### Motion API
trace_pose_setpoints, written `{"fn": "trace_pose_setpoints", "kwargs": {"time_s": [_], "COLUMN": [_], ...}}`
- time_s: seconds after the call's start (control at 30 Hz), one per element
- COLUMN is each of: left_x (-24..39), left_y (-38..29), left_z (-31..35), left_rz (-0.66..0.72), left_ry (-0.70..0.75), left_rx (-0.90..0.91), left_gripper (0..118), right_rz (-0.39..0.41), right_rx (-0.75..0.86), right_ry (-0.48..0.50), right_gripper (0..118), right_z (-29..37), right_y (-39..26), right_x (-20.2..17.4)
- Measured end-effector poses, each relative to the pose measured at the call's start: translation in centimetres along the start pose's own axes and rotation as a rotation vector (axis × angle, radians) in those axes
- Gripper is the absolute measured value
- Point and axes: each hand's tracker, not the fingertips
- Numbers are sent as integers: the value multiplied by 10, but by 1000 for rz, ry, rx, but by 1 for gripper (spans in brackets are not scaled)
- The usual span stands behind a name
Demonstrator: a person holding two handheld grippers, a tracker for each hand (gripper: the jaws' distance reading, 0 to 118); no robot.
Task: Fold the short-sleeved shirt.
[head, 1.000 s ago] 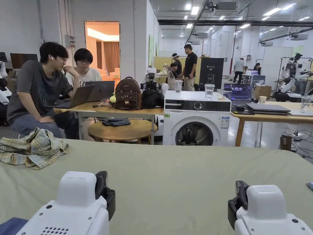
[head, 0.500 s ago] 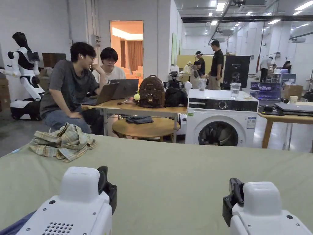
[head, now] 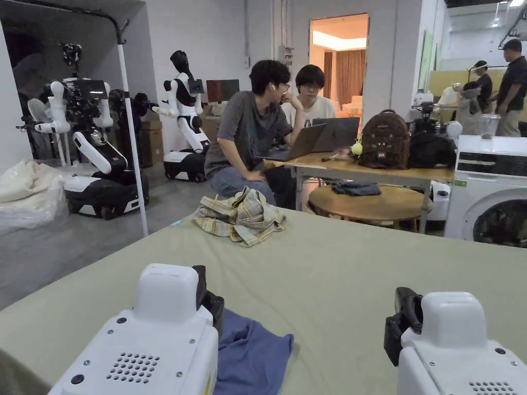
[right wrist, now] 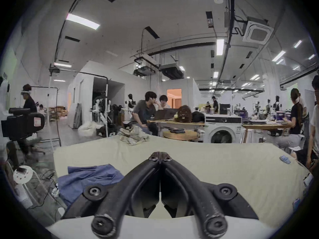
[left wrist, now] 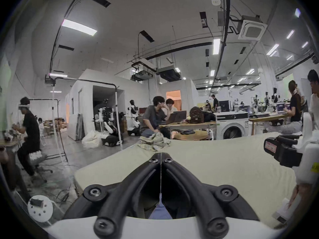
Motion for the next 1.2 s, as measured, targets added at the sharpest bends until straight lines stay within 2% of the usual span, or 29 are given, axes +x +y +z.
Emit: {"fn": "trace_pose_setpoints", "kwargs": {"time_s": [0.17,0.2,0.27,0.3,0.33,0.37,0.43,0.53,0.6,0.67,0.73,0.77,0.8,0.87,0.93,0.97,1.0,1.1,1.2], "left_x": [-22,-28,-38,-44,-50,-53,-59,-58,-49,-41,-34,-33,-31,-24,-22,-20,-19,-20,-39], "left_y": [-6,-11,-26,-35,-46,-56,-87,-138,-163,-185,-208,-217,-212,-203,-196,-195,-196,-192,-135], "left_z": [-20,-33,-63,-80,-100,-117,-163,-217,-242,-261,-282,-285,-281,-281,-278,-278,-279,-280,-281], "left_rz": [-9,-37,-96,-103,-80,-58,53,136,48,18,70,107,125,21,-58,-26,1,51,197], "left_ry": [-101,-141,-178,-192,-238,-264,-374,-337,-317,-341,-278,-240,-235,-250,-302,-290,-284,-263,-291], "left_rx": [-132,-169,-247,-320,-383,-454,-613,-766,-815,-852,-971,-1010,-950,-936,-920,-932,-937,-949,-796], "left_gripper": [0,11,40,70,84,79,79,80,80,80,79,75,75,66,32,12,1,1,1], "right_rz": [-20,-16,-14,-23,-36,-49,-93,-132,-107,-69,-76,-92,-120,-157,-199,-212,-226,-246,-231], "right_rx": [-24,-27,-28,-36,-48,-56,-88,-131,-150,-162,-179,-182,-185,-187,-221,-232,-230,-221,-199], "right_ry": [41,41,43,39,39,36,21,-11,-59,-105,-171,-183,-205,-233,-245,-247,-250,-243,-246], "right_gripper": [0,0,0,0,0,0,0,0,0,0,0,0,0,0,0,0,0,0,0], "right_z": [-2,-1,2,3,4,5,7,11,18,25,30,31,33,37,35,35,35,42,51], "right_y": [0,-1,-3,-5,-7,-10,-17,-26,-30,-32,-33,-33,-35,-43,-50,-53,-55,-55,-51], "right_x": [-3,0,7,12,18,23,37,59,74,90,109,116,124,137,147,151,154,159,165]}}
